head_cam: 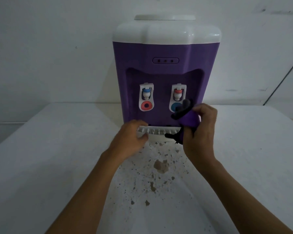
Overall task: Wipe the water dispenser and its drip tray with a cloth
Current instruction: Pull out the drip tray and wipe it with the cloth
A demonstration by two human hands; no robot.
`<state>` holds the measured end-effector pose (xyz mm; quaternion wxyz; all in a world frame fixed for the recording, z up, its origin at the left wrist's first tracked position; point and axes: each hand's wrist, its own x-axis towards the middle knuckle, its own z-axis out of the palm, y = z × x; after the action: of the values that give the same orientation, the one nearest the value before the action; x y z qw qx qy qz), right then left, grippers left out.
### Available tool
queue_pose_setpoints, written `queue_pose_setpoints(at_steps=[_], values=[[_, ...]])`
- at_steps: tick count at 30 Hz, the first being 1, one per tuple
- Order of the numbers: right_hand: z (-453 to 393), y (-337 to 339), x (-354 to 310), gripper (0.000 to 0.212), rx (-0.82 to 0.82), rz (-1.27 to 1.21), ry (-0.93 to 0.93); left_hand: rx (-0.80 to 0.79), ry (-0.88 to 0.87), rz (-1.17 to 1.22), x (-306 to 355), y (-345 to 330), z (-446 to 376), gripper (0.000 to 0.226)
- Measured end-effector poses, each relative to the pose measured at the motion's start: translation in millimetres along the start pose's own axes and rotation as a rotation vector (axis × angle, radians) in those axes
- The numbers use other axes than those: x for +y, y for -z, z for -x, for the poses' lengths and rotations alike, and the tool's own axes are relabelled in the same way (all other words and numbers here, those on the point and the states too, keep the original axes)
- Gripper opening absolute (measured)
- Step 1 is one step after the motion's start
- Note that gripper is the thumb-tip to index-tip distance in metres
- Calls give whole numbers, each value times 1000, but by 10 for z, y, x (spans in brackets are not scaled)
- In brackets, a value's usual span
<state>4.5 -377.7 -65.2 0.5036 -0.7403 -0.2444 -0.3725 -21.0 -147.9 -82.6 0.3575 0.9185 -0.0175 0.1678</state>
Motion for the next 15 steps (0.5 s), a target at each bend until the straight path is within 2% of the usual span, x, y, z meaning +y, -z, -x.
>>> queue_pose_setpoints(at_steps=[4,7,11,15], values=[[88,-67,70,48,-241,111,-56,-34,-57,-164,-111,-93,-8,46],[115,-98,156,45,-397,249,-24,-25,-134,-303,-145,-111,-28,49],[67,-185,183,46,-440,430,42,3,-177,-393,-167,-103,-46,48],[-11,-405,180,42,-523,538,-3,37,-186,-423,-167,-105,-74,45]])
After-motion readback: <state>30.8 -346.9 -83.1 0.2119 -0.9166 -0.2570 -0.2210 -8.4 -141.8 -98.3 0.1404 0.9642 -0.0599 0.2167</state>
